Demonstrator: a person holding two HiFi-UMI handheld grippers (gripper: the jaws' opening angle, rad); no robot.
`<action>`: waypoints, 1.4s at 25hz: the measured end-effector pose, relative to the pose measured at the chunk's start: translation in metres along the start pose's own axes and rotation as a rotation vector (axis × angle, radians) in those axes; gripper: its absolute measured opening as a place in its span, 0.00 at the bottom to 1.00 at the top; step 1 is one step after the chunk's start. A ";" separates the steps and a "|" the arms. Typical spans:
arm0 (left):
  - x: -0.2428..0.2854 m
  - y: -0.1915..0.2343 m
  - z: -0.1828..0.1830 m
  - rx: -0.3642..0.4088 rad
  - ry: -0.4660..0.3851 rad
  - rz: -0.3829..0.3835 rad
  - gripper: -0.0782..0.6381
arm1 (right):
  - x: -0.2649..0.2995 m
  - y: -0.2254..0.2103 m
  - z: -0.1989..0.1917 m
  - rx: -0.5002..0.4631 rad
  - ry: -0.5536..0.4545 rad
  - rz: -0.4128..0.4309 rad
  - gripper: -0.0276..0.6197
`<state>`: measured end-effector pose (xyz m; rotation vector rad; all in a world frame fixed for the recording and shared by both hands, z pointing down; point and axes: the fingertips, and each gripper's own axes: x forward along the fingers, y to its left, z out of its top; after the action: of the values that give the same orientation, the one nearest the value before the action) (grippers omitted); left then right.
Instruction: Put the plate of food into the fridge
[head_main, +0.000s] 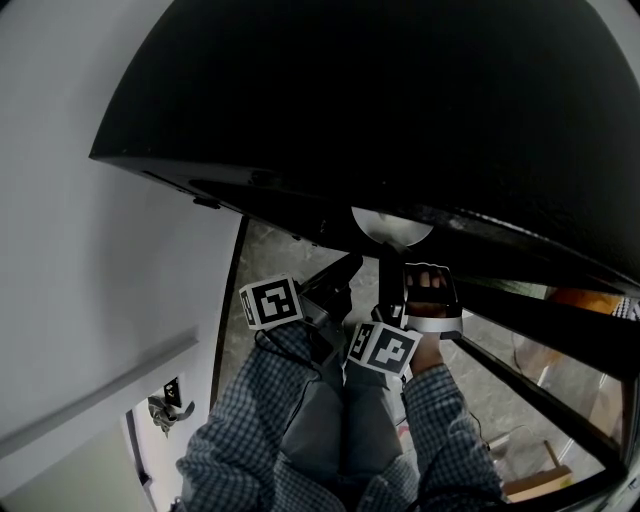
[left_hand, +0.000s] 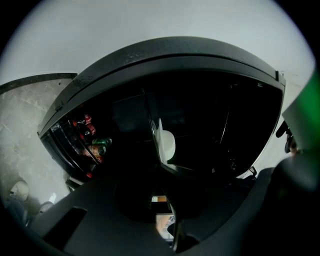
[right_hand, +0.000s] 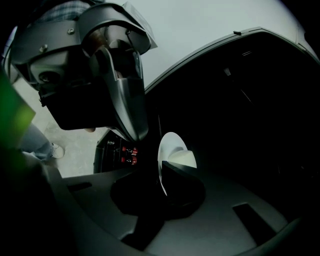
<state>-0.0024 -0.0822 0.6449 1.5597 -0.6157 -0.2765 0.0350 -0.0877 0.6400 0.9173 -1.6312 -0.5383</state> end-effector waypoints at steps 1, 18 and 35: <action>-0.001 0.000 0.000 -0.004 -0.003 -0.002 0.14 | 0.001 -0.001 0.000 0.000 0.000 -0.003 0.09; -0.013 -0.006 -0.007 -0.069 -0.049 -0.023 0.12 | 0.019 -0.018 0.002 0.005 -0.016 -0.032 0.09; -0.022 -0.008 -0.007 -0.025 -0.074 -0.017 0.12 | -0.005 -0.031 0.003 0.257 -0.099 -0.041 0.09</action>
<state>-0.0151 -0.0649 0.6340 1.5365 -0.6545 -0.3546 0.0412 -0.1026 0.6125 1.1296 -1.8025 -0.4131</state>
